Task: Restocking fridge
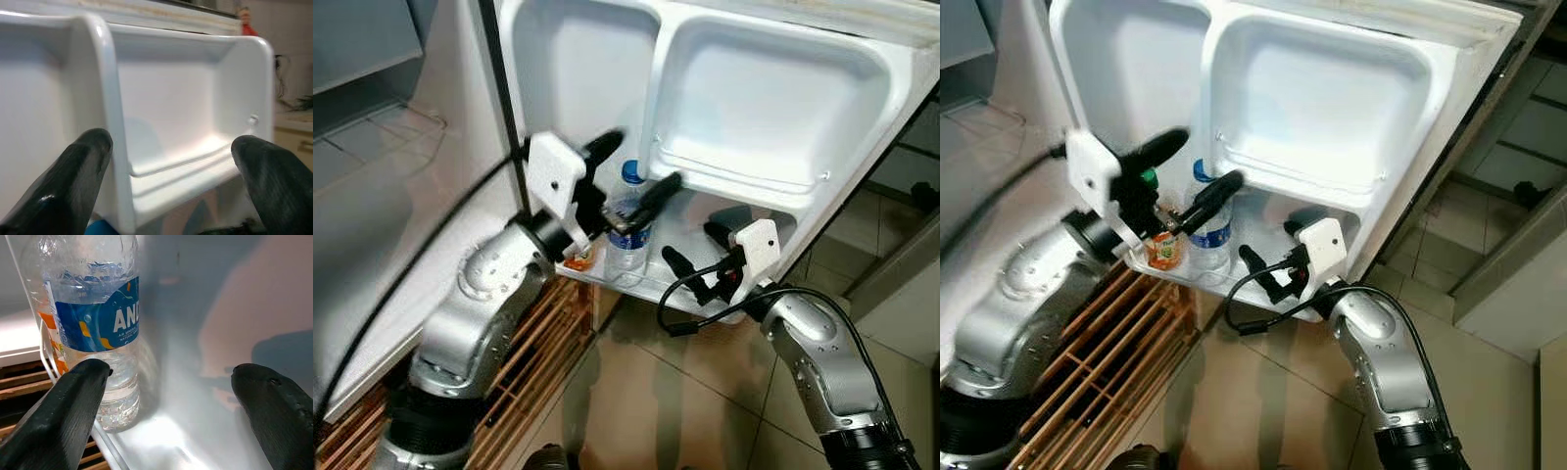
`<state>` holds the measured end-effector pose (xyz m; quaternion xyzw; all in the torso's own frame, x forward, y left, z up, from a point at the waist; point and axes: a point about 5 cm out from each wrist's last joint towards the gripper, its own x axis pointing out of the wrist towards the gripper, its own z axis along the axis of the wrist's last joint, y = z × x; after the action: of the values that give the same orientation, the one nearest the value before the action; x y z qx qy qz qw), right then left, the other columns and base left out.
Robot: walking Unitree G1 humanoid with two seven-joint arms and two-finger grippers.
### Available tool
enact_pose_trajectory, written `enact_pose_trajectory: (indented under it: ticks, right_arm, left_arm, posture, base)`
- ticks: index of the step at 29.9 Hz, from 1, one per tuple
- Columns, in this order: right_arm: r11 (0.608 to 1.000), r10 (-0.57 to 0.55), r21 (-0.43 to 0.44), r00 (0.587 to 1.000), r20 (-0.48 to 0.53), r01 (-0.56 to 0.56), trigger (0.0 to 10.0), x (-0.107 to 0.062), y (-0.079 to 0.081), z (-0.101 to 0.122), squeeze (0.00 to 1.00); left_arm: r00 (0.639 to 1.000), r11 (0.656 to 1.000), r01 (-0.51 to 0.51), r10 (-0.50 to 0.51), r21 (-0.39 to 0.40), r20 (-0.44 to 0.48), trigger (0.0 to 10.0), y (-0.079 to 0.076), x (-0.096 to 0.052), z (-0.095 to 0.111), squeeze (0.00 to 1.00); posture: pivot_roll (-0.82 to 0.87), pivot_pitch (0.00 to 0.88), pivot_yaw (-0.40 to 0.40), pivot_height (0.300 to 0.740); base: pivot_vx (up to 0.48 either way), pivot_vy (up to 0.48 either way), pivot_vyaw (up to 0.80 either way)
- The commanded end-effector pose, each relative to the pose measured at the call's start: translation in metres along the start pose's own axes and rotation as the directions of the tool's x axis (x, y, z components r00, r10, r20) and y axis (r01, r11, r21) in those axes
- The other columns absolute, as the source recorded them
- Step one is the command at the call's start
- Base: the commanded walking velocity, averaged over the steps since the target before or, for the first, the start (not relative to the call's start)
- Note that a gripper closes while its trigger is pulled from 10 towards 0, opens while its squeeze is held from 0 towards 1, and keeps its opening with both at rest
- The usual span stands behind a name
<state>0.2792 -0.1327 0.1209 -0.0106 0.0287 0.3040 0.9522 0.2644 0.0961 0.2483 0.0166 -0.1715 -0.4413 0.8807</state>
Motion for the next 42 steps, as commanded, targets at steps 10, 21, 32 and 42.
enact_pose_trajectory:
  ticks: [10, 21, 32, 42]
  right_arm:
    - [0.999, -0.024, -0.023, 1.0, 0.009, 0.025, 10.0, -0.004, -0.004, 0.002, 0.0]
    - [1.0, -0.017, -0.014, 1.0, -0.017, 0.017, 10.0, -0.006, -0.006, -0.002, 0.0]
    - [1.0, -0.017, -0.004, 0.999, -0.032, 0.017, 10.0, -0.008, -0.005, -0.007, 0.0]
    - [0.995, 0.098, 0.015, 0.938, -0.333, -0.098, 10.0, -0.058, -0.016, -0.057, 0.0]
  left_arm:
    - [0.996, 0.995, 0.04, -0.047, -0.092, -0.077, 10.0, -0.004, -0.026, -0.009, 0.0]
    - [0.987, 0.96, 0.034, -0.076, -0.279, -0.143, 10.0, -0.021, -0.071, -0.042, 0.0]
    - [0.969, 0.939, 0.151, -0.203, -0.308, -0.144, 10.0, -0.032, -0.077, -0.046, 0.0]
    - [0.965, 0.918, 0.11, -0.19, -0.381, -0.181, 10.0, -0.026, -0.074, -0.063, 0.0]
  posture:
    - [-0.08, 0.0, -0.036, 0.74]
    - [-0.05, 0.0, -0.075, 0.74]
    - [-0.07, 0.0, -0.047, 0.74]
    - [-0.09, 0.0, -0.045, 0.74]
  base:
    - [0.0, 0.0, 0.0]
    - [0.0, -0.436, 0.0]
    - [0.0, -0.48, 0.0]
    - [0.0, -0.123, 0.0]
